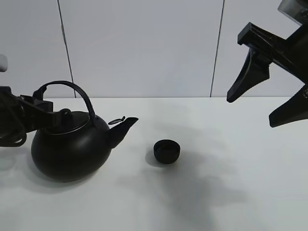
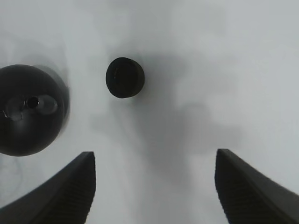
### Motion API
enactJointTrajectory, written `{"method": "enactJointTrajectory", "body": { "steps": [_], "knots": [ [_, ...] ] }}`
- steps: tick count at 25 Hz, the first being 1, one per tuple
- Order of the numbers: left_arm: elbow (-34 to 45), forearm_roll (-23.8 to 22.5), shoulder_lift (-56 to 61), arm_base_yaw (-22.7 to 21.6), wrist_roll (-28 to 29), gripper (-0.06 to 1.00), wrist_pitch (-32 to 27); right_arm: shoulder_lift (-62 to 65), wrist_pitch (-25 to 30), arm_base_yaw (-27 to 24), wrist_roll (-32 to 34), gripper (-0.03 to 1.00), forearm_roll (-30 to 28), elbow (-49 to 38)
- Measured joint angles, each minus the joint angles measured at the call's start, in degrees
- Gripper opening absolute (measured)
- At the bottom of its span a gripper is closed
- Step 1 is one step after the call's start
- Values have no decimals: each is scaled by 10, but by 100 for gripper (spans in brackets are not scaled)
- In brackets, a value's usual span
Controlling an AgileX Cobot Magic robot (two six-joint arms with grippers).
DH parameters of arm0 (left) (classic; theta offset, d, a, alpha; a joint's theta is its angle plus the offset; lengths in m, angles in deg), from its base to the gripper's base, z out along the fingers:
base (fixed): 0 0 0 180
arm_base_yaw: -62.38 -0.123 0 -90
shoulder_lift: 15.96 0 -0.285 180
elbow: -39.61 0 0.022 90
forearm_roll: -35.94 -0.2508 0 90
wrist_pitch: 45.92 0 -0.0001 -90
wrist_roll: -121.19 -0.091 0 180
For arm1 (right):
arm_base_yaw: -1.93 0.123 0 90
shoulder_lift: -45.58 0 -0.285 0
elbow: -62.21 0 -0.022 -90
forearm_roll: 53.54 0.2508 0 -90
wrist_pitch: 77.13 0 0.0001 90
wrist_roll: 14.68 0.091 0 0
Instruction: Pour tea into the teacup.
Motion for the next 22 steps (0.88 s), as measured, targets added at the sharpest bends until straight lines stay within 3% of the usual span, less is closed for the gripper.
{"method": "enactJointTrajectory", "body": {
  "steps": [17, 22],
  "knots": [
    [0, 3, -1, 8, 0, 11, -4, 0, -2, 0, 0, 49, 0, 0],
    [0, 12, -26, 8, 0, 11, 24, 0, -2, 0, 0, 49, 0, 0]
  ]
}}
